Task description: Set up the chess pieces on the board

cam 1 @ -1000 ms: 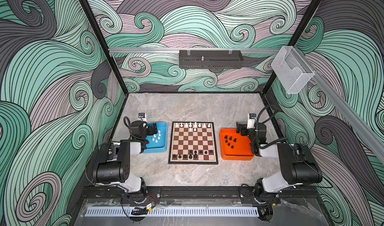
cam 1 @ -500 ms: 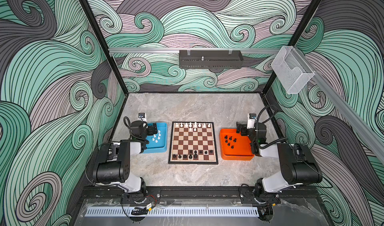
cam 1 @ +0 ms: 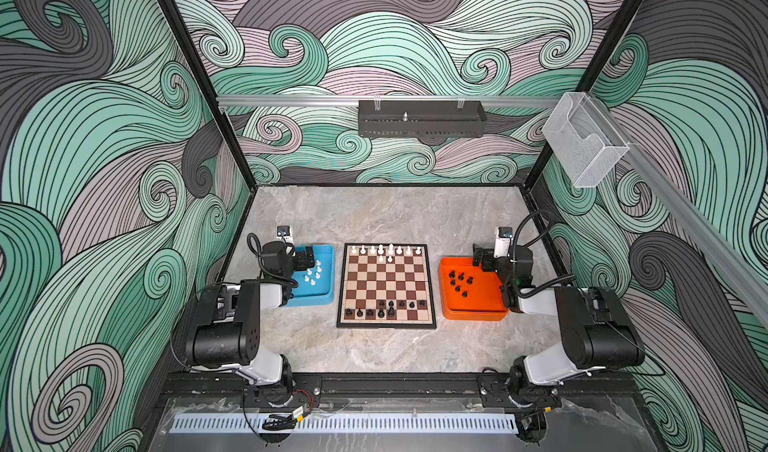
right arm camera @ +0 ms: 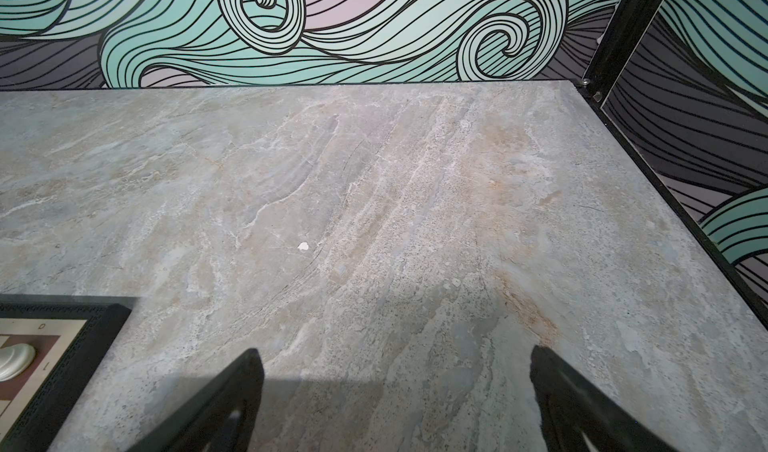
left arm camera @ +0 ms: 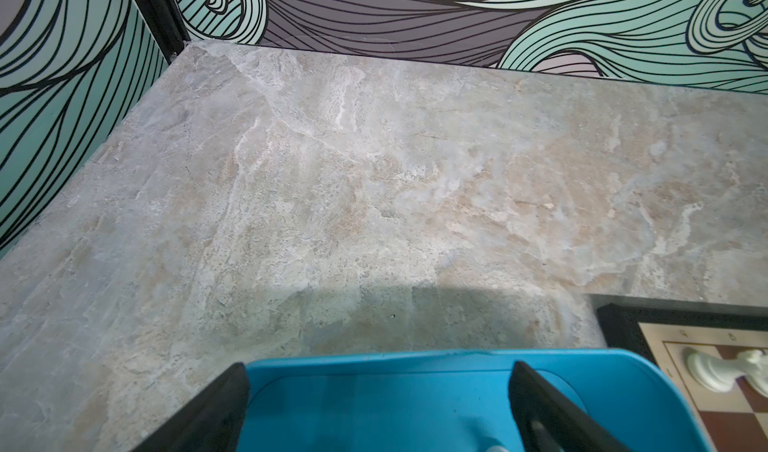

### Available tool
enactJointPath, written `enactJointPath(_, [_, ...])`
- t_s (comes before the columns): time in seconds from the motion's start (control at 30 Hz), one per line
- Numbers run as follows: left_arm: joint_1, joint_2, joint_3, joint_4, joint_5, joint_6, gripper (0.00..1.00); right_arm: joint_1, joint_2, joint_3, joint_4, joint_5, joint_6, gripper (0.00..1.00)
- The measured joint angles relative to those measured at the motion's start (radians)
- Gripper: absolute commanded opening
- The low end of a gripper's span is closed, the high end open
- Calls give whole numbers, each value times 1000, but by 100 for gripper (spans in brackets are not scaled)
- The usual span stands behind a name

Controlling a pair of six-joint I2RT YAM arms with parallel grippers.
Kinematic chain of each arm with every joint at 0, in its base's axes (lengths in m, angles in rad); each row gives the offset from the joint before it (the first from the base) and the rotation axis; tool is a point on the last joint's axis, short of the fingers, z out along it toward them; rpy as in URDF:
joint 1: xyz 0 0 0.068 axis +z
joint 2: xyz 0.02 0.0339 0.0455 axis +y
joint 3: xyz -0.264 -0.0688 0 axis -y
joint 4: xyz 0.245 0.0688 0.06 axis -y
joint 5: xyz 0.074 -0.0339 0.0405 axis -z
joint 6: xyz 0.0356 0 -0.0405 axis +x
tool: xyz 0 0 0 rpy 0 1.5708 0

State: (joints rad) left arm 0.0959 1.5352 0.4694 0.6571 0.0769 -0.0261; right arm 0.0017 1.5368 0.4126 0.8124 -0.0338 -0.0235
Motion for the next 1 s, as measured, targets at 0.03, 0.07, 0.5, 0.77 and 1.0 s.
enactJointPath(0.03, [0, 0, 0, 0, 0, 0, 99, 0, 0, 0, 0, 0, 0, 99])
enactJointPath(0.07, [0, 0, 0, 0, -1, 0, 99, 0, 0, 0, 0, 0, 0, 99])
enactJointPath(0.5, [0, -163, 82, -228, -53, -23, 99, -9, -102, 4, -97, -29, 3, 99])
enactJointPath(0.77, [0, -336, 360, -622, -134, -32, 99, -11, -369, 59, -294, -27, 4, 99])
enactJointPath(1.0, [0, -450, 517, -877, -229, -82, 99, -11, -511, 235, -522, -34, 34, 99])
